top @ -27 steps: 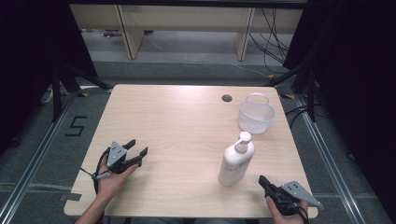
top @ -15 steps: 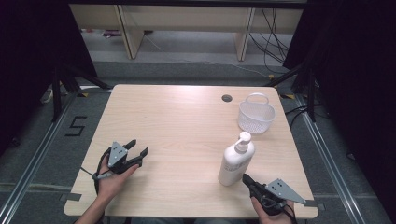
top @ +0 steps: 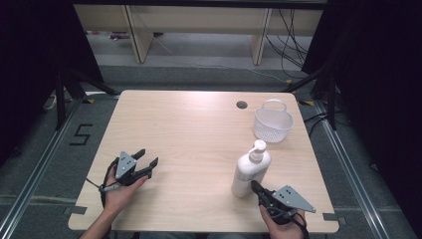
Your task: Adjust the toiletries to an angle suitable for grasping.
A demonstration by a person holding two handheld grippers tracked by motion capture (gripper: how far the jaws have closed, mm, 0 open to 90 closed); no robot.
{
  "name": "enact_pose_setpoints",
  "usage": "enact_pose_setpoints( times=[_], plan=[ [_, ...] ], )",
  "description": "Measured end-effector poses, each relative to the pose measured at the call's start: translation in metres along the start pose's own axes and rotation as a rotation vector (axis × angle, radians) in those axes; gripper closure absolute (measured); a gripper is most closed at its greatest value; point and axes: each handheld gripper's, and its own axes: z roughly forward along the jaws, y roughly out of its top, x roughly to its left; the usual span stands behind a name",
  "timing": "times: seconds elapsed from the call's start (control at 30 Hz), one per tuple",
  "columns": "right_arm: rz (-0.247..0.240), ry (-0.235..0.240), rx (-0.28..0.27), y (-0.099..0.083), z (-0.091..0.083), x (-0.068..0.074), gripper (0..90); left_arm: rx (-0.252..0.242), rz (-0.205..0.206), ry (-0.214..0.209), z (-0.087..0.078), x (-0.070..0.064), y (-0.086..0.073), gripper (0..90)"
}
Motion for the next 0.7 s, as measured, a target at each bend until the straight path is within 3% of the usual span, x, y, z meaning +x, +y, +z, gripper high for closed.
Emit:
enact_pose_setpoints(
  times=[0.07, 0.17, 0.2, 0.27, 0.3, 0.5, 0.7],
  plan=[
    [-0.031, 0.002, -0.003, 0.001, 0.002, 0.002, 90.0, -0.001, 0.0, -0.001, 0.0, 0.0, 0.0, 38.7],
    [-0.019, 0.013, 0.008, 0.001, 0.005, 0.007, 90.0, -0.001, 0.004, 0.0, 0.0, -0.001, 0.0, 38.7],
    [-0.044, 0.014, -0.006, 0.002, 0.007, 0.007, 90.0, -0.006, 0.002, -0.002, 0.001, -0.001, 0.0, 38.7],
    [-0.037, 0.017, -0.009, 0.002, 0.009, 0.01, 90.0, -0.005, 0.003, -0.002, 0.0, 0.0, 0.0, 38.7],
    [-0.061, 0.015, -0.007, 0.003, 0.013, 0.012, 90.0, -0.006, 0.002, -0.002, 0.001, -0.001, 0.0, 38.7],
    [-0.055, 0.027, -0.003, 0.009, 0.022, 0.019, 90.0, 0.0, 0.007, -0.001, 0.0, 0.0, 0.0, 38.6],
    [-0.068, -0.004, -0.024, 0.011, 0.029, 0.022, 90.0, 0.0, 0.006, -0.002, 0.0, 0.0, 0.0, 38.6]
  ],
)
